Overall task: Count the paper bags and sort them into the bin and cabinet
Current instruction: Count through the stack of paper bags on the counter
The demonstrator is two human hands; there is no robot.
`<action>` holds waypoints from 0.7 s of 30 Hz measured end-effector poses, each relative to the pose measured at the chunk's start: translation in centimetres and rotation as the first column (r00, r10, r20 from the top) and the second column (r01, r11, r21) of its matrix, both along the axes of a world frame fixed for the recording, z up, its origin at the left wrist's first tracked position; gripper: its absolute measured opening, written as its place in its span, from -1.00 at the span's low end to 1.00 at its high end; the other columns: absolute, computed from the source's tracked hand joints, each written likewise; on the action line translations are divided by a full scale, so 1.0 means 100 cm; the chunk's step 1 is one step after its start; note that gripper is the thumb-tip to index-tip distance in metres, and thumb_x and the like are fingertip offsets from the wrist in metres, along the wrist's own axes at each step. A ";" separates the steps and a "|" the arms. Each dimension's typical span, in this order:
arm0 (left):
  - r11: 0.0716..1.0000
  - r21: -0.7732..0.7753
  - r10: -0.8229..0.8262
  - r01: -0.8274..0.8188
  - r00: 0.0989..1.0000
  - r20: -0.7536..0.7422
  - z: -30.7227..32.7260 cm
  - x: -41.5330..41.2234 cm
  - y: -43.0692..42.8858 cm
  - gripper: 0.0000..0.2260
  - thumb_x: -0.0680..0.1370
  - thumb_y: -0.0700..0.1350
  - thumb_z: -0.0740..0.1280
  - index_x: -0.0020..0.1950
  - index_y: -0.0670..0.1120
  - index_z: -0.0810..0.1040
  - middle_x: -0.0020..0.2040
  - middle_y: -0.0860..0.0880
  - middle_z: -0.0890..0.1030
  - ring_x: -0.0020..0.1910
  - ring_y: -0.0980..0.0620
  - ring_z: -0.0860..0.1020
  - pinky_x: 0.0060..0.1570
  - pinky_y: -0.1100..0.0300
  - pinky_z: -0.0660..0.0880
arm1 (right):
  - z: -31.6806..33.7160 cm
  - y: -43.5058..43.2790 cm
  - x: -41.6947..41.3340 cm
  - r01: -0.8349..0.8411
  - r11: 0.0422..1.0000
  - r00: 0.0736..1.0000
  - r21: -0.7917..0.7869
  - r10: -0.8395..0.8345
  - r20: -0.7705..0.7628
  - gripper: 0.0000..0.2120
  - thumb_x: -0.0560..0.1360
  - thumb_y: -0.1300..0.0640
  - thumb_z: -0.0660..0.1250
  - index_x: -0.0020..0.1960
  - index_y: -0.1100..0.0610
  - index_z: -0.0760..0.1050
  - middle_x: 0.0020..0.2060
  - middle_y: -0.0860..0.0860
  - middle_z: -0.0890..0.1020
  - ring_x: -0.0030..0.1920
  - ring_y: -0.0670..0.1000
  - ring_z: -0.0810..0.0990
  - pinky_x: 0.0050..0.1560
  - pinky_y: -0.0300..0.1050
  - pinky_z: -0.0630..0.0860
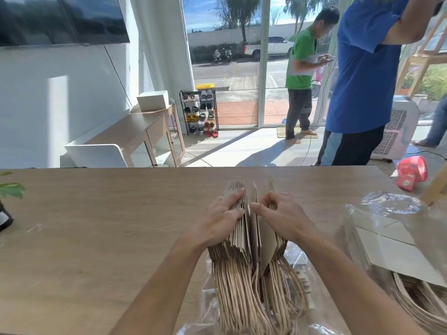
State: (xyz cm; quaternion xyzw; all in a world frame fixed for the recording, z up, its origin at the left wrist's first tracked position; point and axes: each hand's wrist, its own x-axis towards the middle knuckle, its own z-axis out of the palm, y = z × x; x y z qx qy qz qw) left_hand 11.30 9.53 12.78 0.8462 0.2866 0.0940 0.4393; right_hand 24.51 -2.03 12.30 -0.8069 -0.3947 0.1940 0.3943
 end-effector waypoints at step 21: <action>1.000 -0.006 0.014 -0.014 0.999 0.034 -0.003 0.000 -0.001 -0.55 0.63 -0.08 0.13 0.51 0.21 0.24 0.54 0.12 0.24 0.56 0.09 0.07 0.54 -0.02 -0.02 | 0.002 -0.002 -0.004 -0.019 1.000 1.000 0.016 0.019 0.002 -0.93 0.55 0.08 0.23 0.03 -0.06 0.39 0.15 0.08 0.46 0.05 0.02 0.41 0.01 -0.16 0.27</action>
